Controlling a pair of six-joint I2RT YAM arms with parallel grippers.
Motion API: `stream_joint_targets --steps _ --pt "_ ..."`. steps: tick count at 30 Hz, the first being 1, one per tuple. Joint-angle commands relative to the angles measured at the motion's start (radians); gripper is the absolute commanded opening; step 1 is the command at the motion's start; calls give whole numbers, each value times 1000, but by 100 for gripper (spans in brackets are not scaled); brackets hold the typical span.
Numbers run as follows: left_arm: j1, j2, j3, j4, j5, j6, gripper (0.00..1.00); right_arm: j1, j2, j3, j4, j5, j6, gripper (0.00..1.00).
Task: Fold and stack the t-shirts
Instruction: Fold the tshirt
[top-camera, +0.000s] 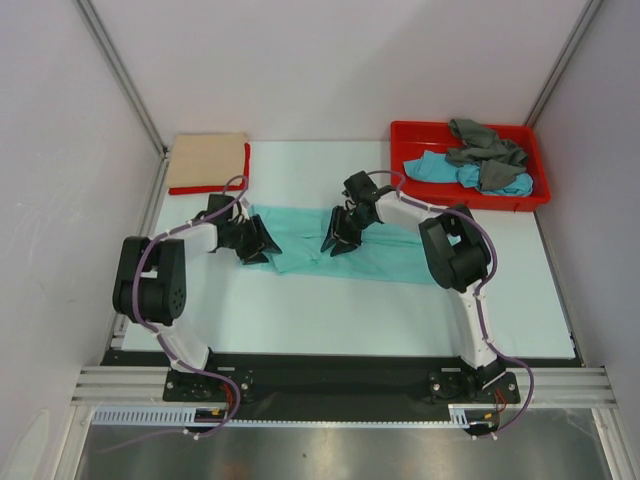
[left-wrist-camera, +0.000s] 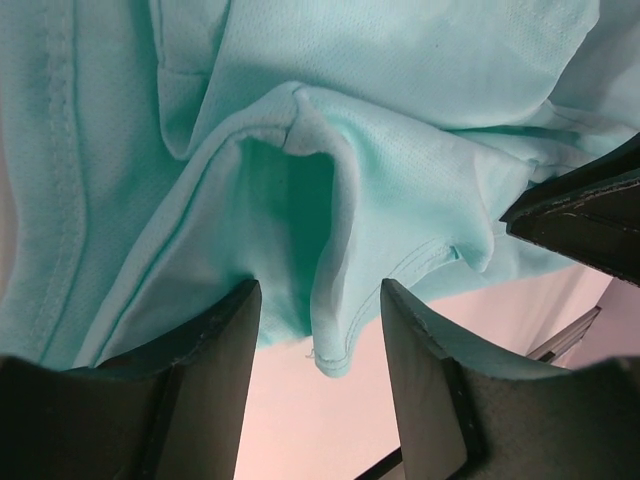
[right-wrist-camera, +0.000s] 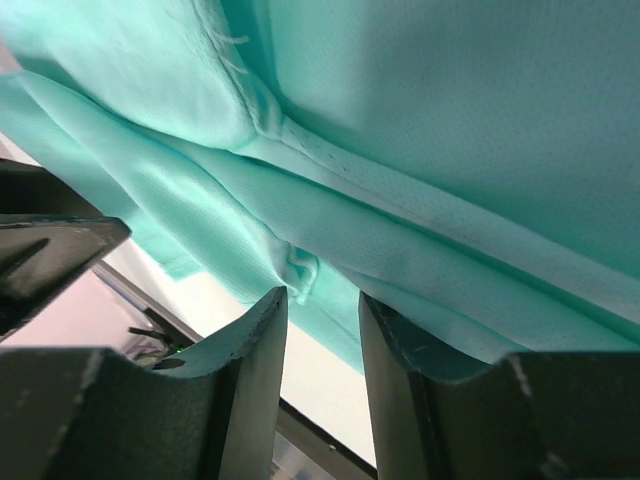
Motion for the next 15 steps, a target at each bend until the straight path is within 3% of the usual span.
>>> stream_joint_targets --steps 1,15 --pt "-6 26 57 29 31 14 57 -10 -13 38 57 -39 44 41" --pt "0 57 102 23 12 5 42 -13 52 63 105 -84 83 38"
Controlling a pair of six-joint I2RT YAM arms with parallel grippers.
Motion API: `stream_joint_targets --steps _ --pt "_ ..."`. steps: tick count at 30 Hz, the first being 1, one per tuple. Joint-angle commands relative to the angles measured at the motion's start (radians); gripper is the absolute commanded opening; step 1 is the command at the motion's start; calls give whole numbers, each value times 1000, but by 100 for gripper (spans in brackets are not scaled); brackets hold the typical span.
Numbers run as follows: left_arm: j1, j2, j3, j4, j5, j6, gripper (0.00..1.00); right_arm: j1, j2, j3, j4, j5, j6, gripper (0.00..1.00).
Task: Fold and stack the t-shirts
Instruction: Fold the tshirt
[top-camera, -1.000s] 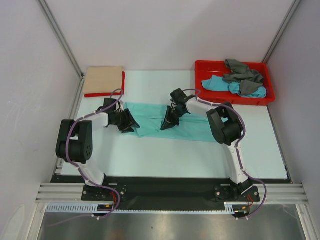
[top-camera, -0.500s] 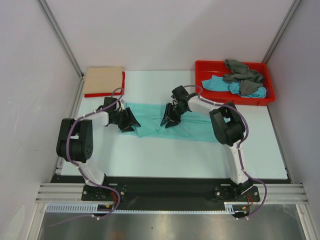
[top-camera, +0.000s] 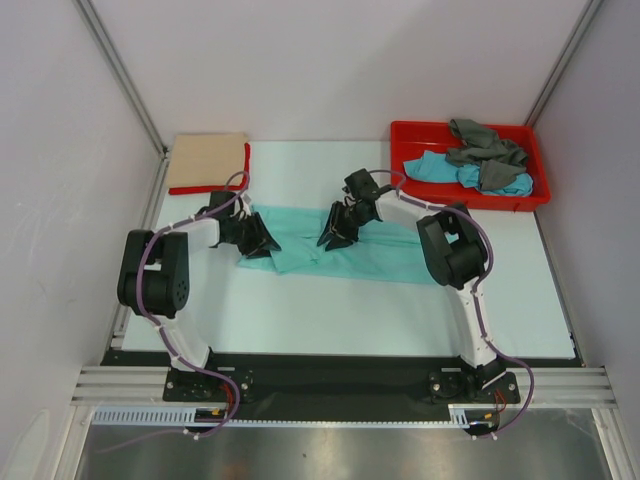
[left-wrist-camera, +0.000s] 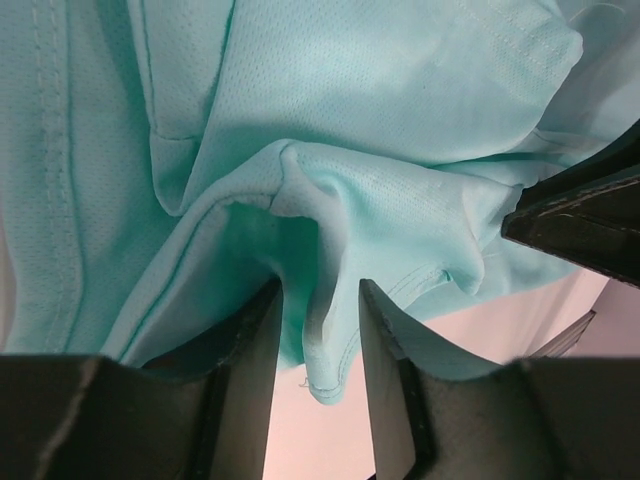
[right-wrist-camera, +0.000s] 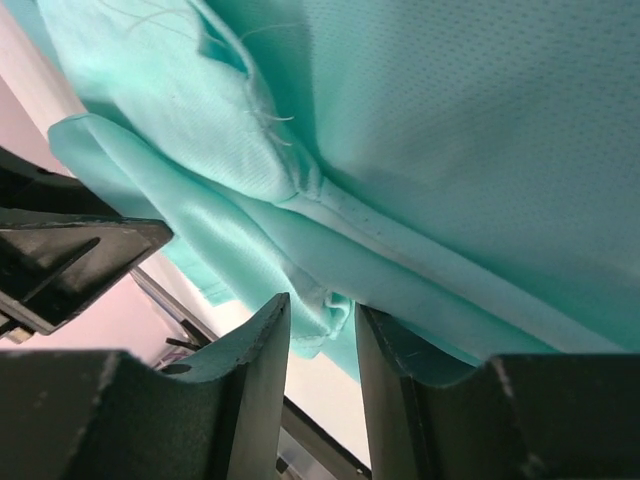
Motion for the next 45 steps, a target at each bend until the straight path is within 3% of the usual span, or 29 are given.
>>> stream_joint_targets --steps 1,6,9,13,16,28,30,34,39,45 --pt "0 -8 51 10 0 6 41 1 16 32 24 -24 14 37" --pt "4 -8 76 0 11 2 36 1 26 33 33 -27 11 36" --pt "4 -9 91 -4 14 0 30 1 39 38 47 -44 23 28" --pt "5 4 112 -9 17 2 21 -2 25 33 67 -46 43 6" --pt "8 21 125 -7 30 -1 9 -12 20 38 74 -46 54 0" --pt "60 44 151 17 44 -6 7 -56 12 -1 110 -61 70 0" --pt "68 49 155 34 61 -6 11 -53 16 -5 113 -69 71 0" --pt "70 35 136 46 78 -3 44 -47 22 -4 125 -86 71 0" --pt "68 1 93 46 100 9 50 -42 20 -2 123 -90 64 12" --pt "54 1 40 33 110 25 52 -32 14 -13 105 -87 48 15"
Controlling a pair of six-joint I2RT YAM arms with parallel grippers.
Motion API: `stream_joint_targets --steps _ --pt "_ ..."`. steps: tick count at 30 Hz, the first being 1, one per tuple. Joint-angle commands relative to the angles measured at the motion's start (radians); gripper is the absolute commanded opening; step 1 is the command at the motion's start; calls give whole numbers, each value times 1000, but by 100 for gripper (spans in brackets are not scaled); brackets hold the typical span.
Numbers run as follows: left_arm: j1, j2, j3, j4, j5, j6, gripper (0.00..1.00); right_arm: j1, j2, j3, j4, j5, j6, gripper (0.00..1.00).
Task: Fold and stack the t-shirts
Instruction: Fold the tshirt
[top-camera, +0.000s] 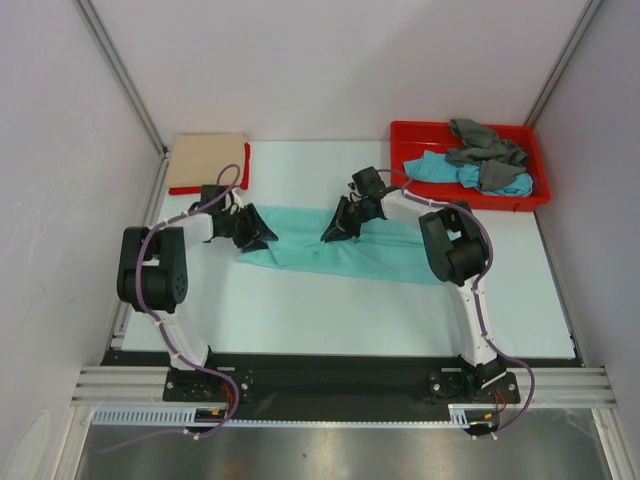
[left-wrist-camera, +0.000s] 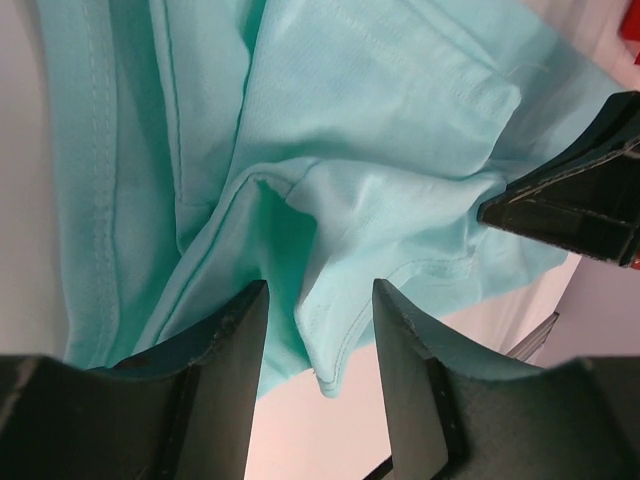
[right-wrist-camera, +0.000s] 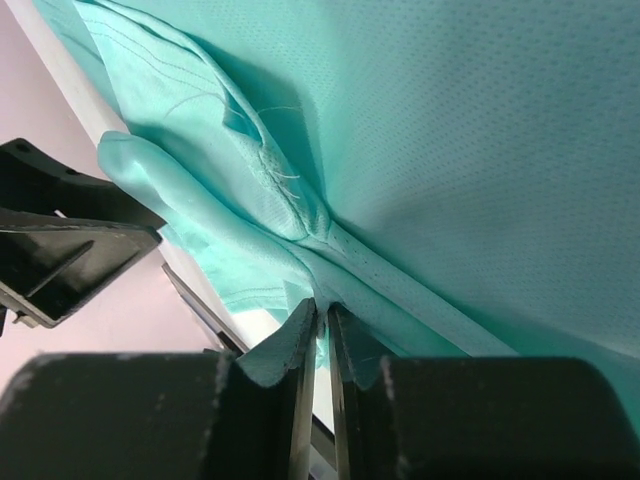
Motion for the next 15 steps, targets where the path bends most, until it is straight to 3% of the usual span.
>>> stream_joint_targets --steps 1,5,8,9,12,15 --pt "-21 -37 -34 16 37 22 51 13 -15 -11 5 -18 -14 15" --pt "-44 -41 -57 33 50 9 48 21 -13 -8 1 -19 -23 17" --pt "-47 -40 -68 43 56 4 35 23 -10 -9 -12 -16 -30 17" --pt "-47 -40 -58 40 53 5 24 21 -10 -8 -13 -15 -35 16" --pt "-45 -51 -25 26 27 12 10 21 -13 -11 -22 -9 -41 14" --pt "-44 -80 -8 27 2 13 4 21 -18 -9 -30 -1 -46 11"
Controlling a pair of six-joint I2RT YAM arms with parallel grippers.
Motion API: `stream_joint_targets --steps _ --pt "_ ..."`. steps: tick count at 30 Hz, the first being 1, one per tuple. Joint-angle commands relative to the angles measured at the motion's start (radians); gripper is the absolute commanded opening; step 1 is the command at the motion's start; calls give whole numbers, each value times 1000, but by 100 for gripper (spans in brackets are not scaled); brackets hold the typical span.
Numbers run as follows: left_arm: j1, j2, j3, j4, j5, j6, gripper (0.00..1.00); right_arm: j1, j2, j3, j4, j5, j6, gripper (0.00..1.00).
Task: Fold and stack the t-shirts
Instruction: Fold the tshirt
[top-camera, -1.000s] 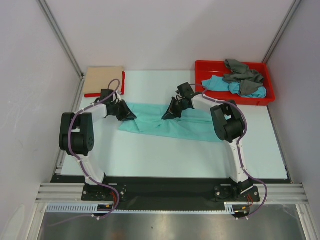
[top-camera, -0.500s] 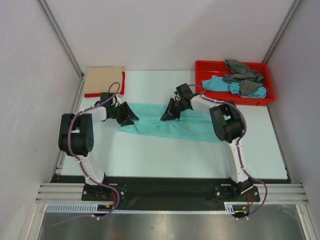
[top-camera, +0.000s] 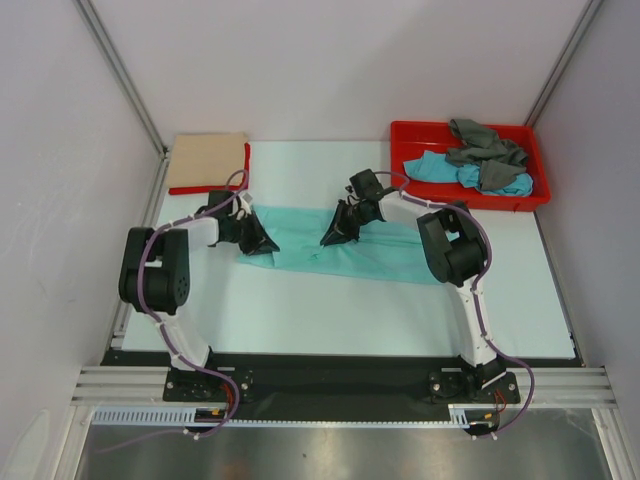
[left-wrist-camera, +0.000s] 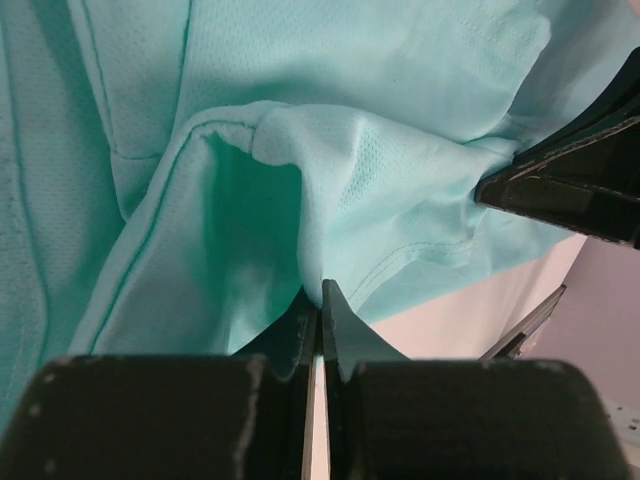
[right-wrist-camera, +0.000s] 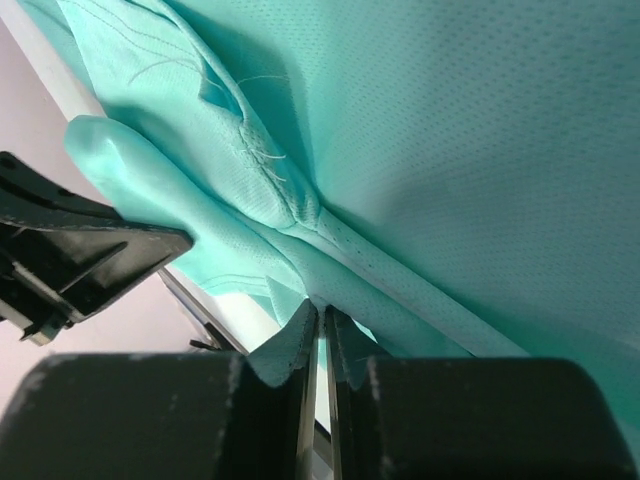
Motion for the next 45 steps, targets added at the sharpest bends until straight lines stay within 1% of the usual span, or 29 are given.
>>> stream_joint_targets --steps 1,6,8,10,12,13,14,15,16,18,21,25,30,31,33,34,35,36,37,39,41,43,45 --pt "-1 -83 44 32 -20 14 4 4 -20 0 -18 2 -24 10" --pt "-1 -76 44 35 -27 17 2 -1 -21 -6 -18 8 -24 6" --pt "-1 -76 33 48 -31 12 3 -1 -20 -6 -16 10 -24 6" --pt "-1 -63 32 34 -48 18 9 -3 -18 -6 -18 11 -25 6" --pt "-1 -27 35 11 -53 29 18 -3 -13 -3 -22 14 -28 8" --pt "1 -20 32 8 -57 35 21 -4 -10 -3 -22 14 -31 8" --pt "-1 -19 27 3 -72 40 25 -4 -10 0 -27 16 -33 11" --pt "1 -22 25 -3 -83 46 32 -6 -13 0 -36 19 -42 12" --pt "1 -27 27 -26 -94 59 36 -6 -18 0 -42 22 -48 13" --pt "1 -68 39 -52 -115 70 42 -9 -29 3 -77 34 -76 18" --pt "1 -160 51 -93 -129 87 44 -9 -72 9 -151 71 -117 24" --pt "1 -237 76 -144 -137 92 44 -6 -131 34 -226 100 -194 28" --pt "1 -221 113 -84 -70 61 43 19 -116 118 -266 82 -232 28" --pt "1 -183 122 -55 -24 44 43 22 -103 132 -265 68 -225 27" --pt "1 -137 145 -26 30 20 40 37 -61 181 -257 19 -214 24" --pt "-1 -81 147 23 86 -14 39 43 -47 196 -255 5 -205 23" --pt "-1 -56 145 44 102 -26 35 54 -17 209 -246 -30 -186 19" --pt "-2 -27 148 58 111 -34 34 59 -3 227 -217 -48 -170 18" --pt "-2 19 154 63 112 -36 32 60 11 229 -197 -65 -151 13" --pt "-2 58 180 11 86 -2 29 63 55 232 -154 -111 -107 9" --pt "-2 76 188 -23 -9 35 29 60 77 229 -159 -130 -103 4" --pt "2 93 202 -92 -92 96 30 59 80 177 -153 -128 -106 3" --pt "7 98 211 -129 -138 139 32 51 62 126 -127 -122 -113 2"
